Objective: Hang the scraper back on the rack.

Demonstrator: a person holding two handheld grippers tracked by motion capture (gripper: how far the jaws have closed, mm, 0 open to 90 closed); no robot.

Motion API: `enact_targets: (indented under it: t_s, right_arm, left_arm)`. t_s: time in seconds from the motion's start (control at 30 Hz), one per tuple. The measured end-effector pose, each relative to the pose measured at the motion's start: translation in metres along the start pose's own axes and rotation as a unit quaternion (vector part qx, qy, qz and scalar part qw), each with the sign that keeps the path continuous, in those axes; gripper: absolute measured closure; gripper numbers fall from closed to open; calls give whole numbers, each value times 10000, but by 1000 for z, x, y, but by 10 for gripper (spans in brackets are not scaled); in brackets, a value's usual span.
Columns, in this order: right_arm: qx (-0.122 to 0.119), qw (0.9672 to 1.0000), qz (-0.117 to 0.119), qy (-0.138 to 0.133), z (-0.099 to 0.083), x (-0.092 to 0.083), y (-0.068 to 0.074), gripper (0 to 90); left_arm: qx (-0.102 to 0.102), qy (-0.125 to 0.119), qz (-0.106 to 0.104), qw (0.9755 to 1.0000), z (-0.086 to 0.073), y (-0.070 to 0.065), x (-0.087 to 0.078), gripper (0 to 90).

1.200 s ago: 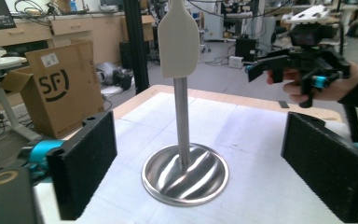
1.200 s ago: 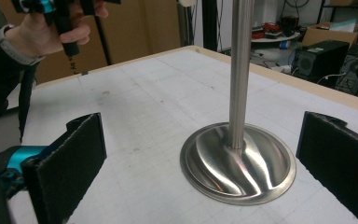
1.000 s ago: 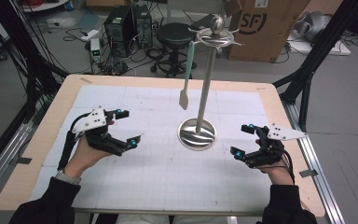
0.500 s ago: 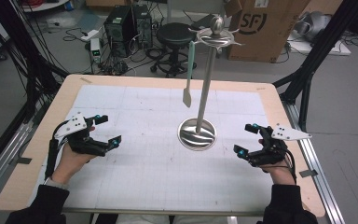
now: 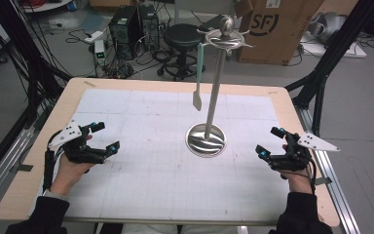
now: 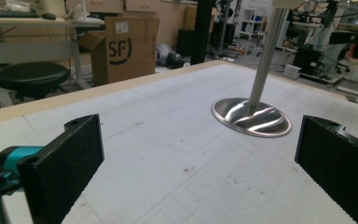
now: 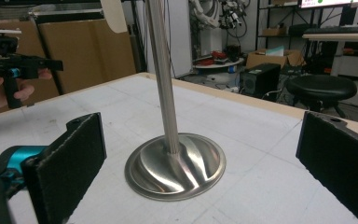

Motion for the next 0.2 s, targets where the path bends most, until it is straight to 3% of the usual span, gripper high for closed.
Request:
enact_targets:
  t_s: [0.1, 0.2]
  right_arm:
    - [10, 10000, -42, 55, -1, 0, -1, 5]
    - [25, 10000, -39, 77, -2, 1, -1, 5]
  left_arm:
    - [-25, 30, 103, 9999, -5, -1, -1, 17]
    - [23, 213, 161, 9996, -10, -4, 1, 17]
Point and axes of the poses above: each handheld gripper's, and its own axes: x roughly forward along the jaws, z roughly out of its top, y roughly to its left, the point moved 4 cm from there along x, roughly forward along the jaws, and after that the axes turned 13 degrees about x, right-handed, at the moved point
